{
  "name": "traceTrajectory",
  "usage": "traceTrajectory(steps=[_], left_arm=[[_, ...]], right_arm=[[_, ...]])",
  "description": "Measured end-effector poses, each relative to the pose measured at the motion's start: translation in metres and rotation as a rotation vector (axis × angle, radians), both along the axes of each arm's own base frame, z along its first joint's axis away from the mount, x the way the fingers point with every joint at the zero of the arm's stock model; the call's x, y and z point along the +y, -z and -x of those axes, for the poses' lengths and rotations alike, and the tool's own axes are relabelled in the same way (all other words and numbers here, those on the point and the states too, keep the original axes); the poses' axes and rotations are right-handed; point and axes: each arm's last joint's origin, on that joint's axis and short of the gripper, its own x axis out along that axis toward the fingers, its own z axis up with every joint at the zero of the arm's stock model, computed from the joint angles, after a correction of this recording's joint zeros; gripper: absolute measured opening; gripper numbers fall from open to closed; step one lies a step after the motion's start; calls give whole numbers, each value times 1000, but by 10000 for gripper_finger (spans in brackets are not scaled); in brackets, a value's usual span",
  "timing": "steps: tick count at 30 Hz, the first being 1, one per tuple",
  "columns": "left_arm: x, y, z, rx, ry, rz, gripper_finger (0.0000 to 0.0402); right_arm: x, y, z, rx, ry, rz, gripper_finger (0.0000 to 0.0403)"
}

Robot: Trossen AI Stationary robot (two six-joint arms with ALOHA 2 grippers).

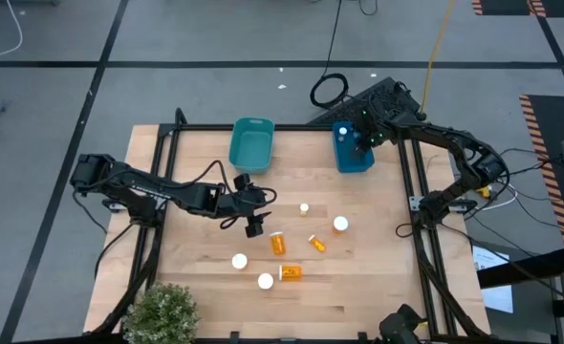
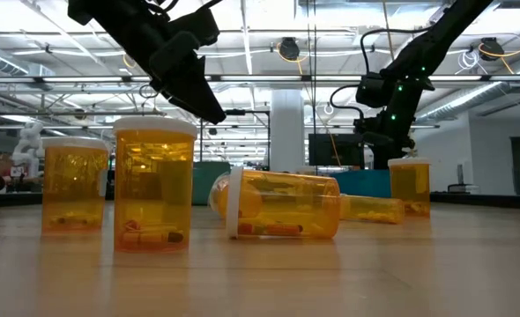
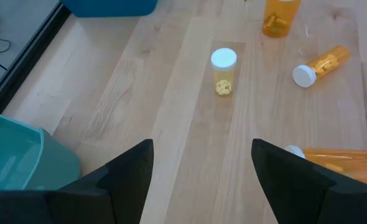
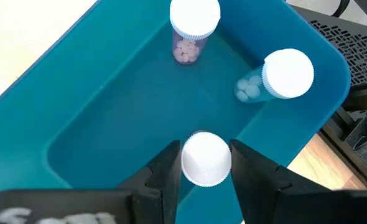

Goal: Pick and place medicine bottles into bin by pill shape (circle, oval)
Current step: Put the small pink pill bottle into the blue bin

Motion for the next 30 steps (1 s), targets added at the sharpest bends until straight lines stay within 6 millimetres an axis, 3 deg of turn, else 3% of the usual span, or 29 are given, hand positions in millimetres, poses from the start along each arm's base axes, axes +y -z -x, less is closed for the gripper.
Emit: traceTrajectory(steps=[9, 20, 30], left_arm=[[0, 0, 0, 0, 0, 0, 273], [0, 0, 0, 1, 2, -2, 273], [0, 0, 0, 1, 2, -2, 273]], right_arm=[[0, 0, 0, 2, -4, 0, 120], [0, 1, 0, 1, -2, 3, 171], [-3, -1, -2, -19, 5, 30, 174]])
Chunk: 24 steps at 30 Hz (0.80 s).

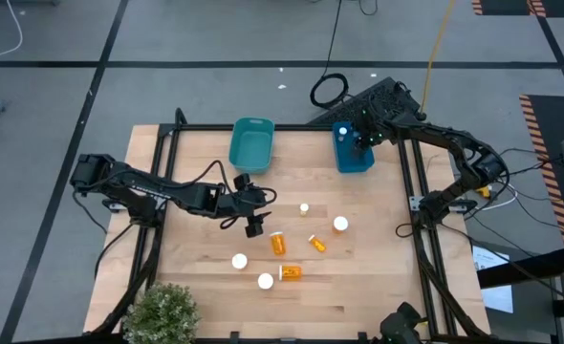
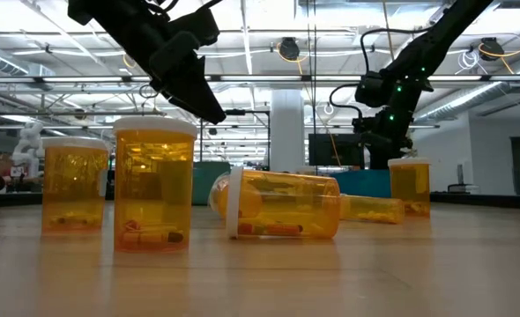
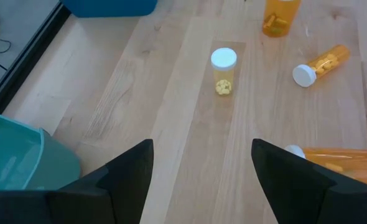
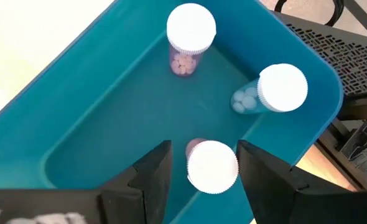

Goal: Pick and place medicine bottles into bin by pill shape (circle, oval)
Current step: Put the small pink pill bottle into the blue bin, then put the small orange pill bottle into the blue bin

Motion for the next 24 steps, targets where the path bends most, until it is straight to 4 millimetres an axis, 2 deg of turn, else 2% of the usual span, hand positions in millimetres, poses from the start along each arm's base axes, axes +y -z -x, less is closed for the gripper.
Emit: traceTrajectory(steps=[7, 15, 19, 24], left_arm=[[0, 0, 0, 0, -1, 0, 273], [0, 0, 0, 0, -1, 1, 273], [0, 0, 0, 0, -1, 1, 273], [0, 0, 0, -1, -1, 1, 273]], right_arm=[[1, -4, 2, 12, 15, 25, 174], [12, -32, 10, -36, 18, 87, 174], [26, -49, 12, -76, 17, 103, 174], [60, -71, 6, -137, -46, 116, 174]])
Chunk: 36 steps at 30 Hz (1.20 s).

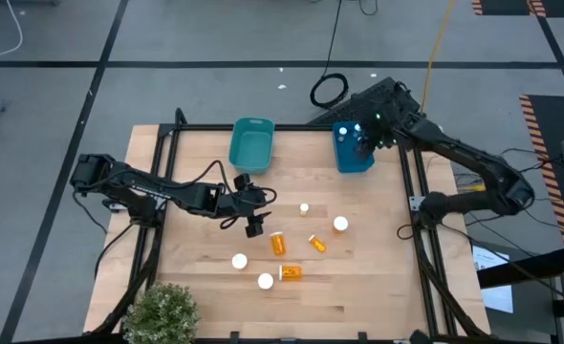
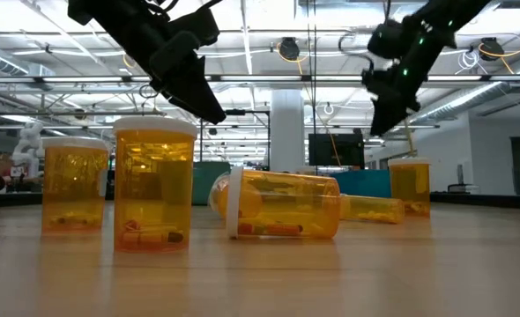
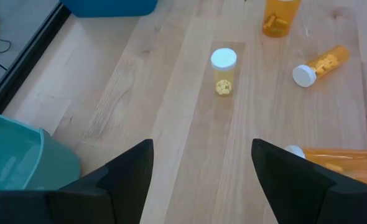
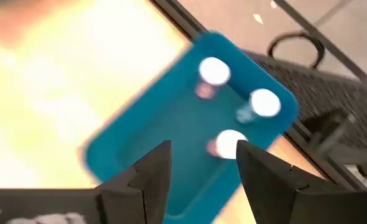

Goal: Pick and place medicine bottles into bin by pill shape (circle, oval)
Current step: Put the small orange pill bottle into the blue bin

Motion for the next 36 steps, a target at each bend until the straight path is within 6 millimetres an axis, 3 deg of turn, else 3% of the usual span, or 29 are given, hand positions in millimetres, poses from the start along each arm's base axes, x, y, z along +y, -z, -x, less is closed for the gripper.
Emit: traceTrajectory(steps=[8, 18, 26, 36], left_arm=[[-1, -2, -2, -30, 8, 12, 273], [-1, -3, -3, -49, 10, 24, 273], [-1, -3, -3, -59, -5, 46, 273], [-3, -3, -3, -63, -7, 56, 273]], right_arm=[[77, -35, -13, -163, -200, 35, 174], [158, -39, -23, -199, -386, -33, 174], [218, -17, -52, -178, -452, -20, 173], [265, 42, -84, -12, -483, -77, 174]])
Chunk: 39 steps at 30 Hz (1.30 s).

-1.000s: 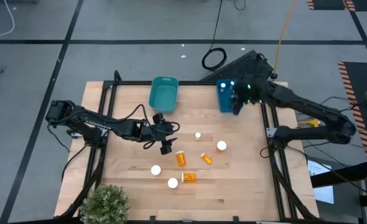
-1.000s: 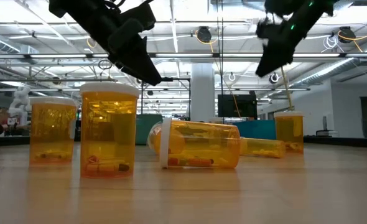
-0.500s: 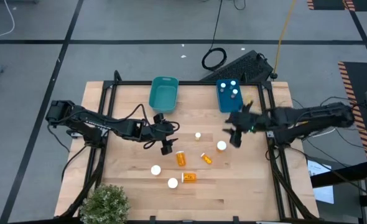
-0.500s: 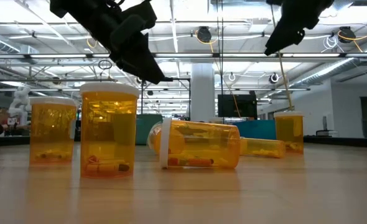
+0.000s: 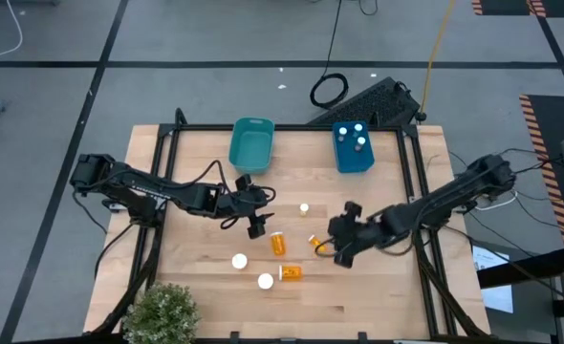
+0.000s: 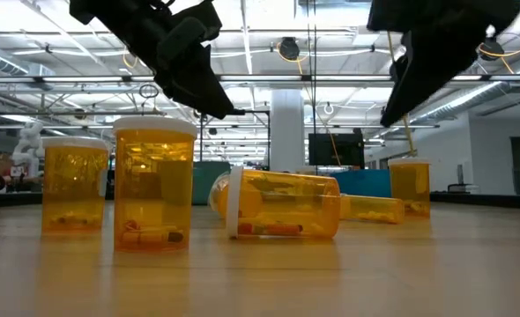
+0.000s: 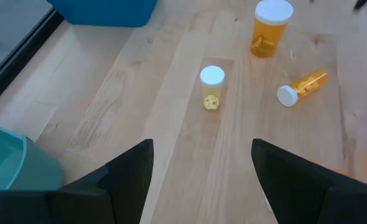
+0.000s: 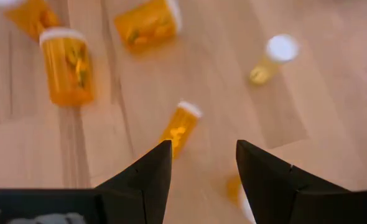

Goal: Pick and place medicine bottles into bin by pill shape (circle, oval)
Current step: Put the small orange pill bottle into the blue bin

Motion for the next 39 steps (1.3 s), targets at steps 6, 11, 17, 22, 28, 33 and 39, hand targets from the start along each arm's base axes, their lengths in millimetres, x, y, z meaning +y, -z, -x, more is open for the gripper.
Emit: traceTrajectory(steps=[6, 11, 17, 22, 28, 33, 39], left_arm=[[-2, 0, 0, -9, -1, 9, 273], [-4, -2, -2, -34, 8, 11, 273], [-6, -3, -2, -43, 28, -2, 273], [-6, -4, -3, -45, 35, -11, 273], [-6, -4, -3, -45, 36, -11, 273], [-6, -4, -3, -45, 36, -12, 273], [-6, -4, -3, -45, 36, -12, 273]], right_arm=[[12, 22, -16, -2, -32, 9, 189], [17, 30, -27, -48, -51, 4, 213], [11, 42, -35, -16, 39, -23, 218], [6, 51, -49, 34, 47, -47, 219], [-2, 63, -60, 111, 82, -27, 214], [-8, 70, -65, 157, 93, -54, 206], [-12, 76, -68, 175, 91, -92, 185]])
